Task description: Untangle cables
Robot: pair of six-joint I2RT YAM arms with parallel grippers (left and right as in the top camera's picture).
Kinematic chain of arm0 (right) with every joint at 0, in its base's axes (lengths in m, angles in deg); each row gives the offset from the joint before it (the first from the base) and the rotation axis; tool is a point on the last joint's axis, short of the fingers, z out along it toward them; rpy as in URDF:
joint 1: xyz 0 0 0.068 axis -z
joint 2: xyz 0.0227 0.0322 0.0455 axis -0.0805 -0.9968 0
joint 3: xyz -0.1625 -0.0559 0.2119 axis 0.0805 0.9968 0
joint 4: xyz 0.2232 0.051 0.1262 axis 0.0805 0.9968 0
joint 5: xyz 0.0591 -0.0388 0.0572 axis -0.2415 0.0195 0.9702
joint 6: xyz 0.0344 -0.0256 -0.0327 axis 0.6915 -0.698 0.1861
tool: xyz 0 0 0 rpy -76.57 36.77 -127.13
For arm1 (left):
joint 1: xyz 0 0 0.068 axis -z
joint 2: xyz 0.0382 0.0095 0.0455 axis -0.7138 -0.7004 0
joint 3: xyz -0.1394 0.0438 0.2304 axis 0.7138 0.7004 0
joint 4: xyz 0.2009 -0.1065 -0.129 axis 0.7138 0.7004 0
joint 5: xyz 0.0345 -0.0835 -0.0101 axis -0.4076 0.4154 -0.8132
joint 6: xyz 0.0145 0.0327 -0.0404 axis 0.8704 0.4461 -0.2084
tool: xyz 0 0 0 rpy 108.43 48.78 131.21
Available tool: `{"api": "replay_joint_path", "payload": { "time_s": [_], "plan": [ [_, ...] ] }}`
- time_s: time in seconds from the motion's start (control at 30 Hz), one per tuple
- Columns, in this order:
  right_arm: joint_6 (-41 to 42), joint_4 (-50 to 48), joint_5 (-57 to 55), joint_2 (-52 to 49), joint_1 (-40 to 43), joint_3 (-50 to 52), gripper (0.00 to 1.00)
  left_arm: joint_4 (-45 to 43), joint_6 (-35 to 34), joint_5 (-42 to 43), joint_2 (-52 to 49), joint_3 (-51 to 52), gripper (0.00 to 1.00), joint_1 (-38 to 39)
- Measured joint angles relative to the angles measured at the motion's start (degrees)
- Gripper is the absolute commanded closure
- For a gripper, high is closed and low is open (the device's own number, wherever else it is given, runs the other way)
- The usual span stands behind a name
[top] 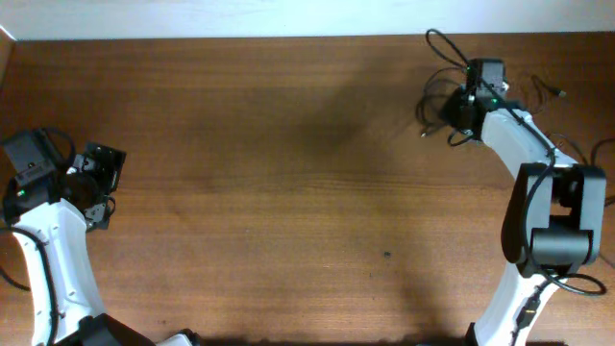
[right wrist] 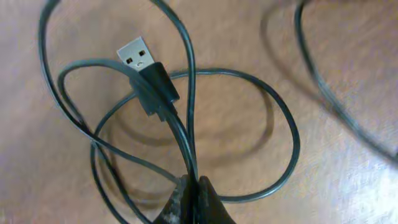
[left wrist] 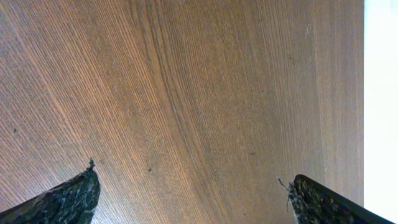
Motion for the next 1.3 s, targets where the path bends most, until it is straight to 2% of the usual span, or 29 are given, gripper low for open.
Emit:
{"api": "replay_joint_path", "payload": {
  "time_s": [0.03, 0.1, 0.13, 0.17, 0.2, 0.23, 0.27, 0.37, 0.5, 0.63, 0.67, 0.73, 0.83, 1.0, 1.17, 1.23, 1.3],
  "plan": [
    [-0.61, -2.32, -0.22, -0.57, 0.07, -0.09, 0.9, 0.0, 0.0, 0.0, 0.0, 0.0, 0.01, 0.0],
    [-0.83, -4.83, -0.13, -1.95, -0.02, -0.13, 0.63, -0.02, 0.0, 0.02, 0.0, 0.0, 0.01, 0.0],
    [-1.9, -4.79, 1.29, -2.6, -0.2, -0.13, 0.41, 0.0, 0.0, 0.02, 0.0, 0.0, 0.01, 0.0],
    [-4.28, -3.58, 3.67, -2.78, -0.59, -0.31, 0.09, 0.0, 0.0, 0.02, 0.0, 0.0, 0.01, 0.0],
    [-5.35, 0.37, 3.74, -2.84, -1.18, -1.9, 0.01, 0.0, 0.0, 0.0, 0.0, 0.0, 0.01, 0.0],
    [-6.54, 5.42, 3.1, -3.06, -1.92, -5.99, 0.01, 0.02, 0.0, 0.0, 0.0, 0.0, 0.01, 0.0],
    [-6.78, 14.53, 1.95, -3.69, -2.27, -11.41, 0.01, -0.02, 0.0, 0.0, 0.0, 0.0, 0.01, 0.0],
    [-7.58, 40.28, -1.11, -4.42, -2.21, -34.75, 0.01, 0.11, 0.0, 0.04, 0.0, 0.0, 0.01, 0.0],
    [-8.13, 74.69, -2.08, -2.64, -2.19, -74.47, 0.01, 0.0, 0.0, 0.02, -0.04, 0.0, 0.01, 0.0],
    [-11.82, 75.73, 2.27, 4.7, -2.47, -79.34, 0.01, -0.04, 0.0, 0.0, -0.04, 0.0, 0.01, 0.0],
    [-12.33, 75.73, 3.45, 7.45, -2.67, -78.86, 0.01, -0.02, 0.0, 0.0, -0.07, 0.0, 0.01, 0.0],
    [-12.66, 75.58, 5.2, 17.05, -4.74, -70.62, 0.01, -0.02, 0.0, 0.02, -0.04, 0.0, 0.01, 0.0],
    [-12.07, 75.67, 4.13, 36.74, -8.57, -45.59, 0.01, -0.04, 0.0, -0.15, -0.11, -0.02, 0.01, 0.0],
    [-10.91, 75.36, 2.73, 56.43, -9.09, -8.68, 0.01, 0.02, 0.0, -0.22, -0.15, 0.0, 0.01, 0.0],
    [-10.91, 75.76, 2.62, 56.41, -9.09, 2.16, 0.01, 0.02, 0.0, -0.17, -0.2, 0.0, 0.01, 0.0],
    [-10.88, 75.32, 2.67, 53.09, -9.09, 2.73, 0.01, -0.04, 0.0, -0.17, -0.2, 0.0, 0.01, 0.0],
    [-10.93, 70.6, 3.34, 49.03, -9.09, 2.8, 0.01, 0.04, 0.0, -0.17, -0.22, 0.0, 0.01, 0.0]
  ]
}}
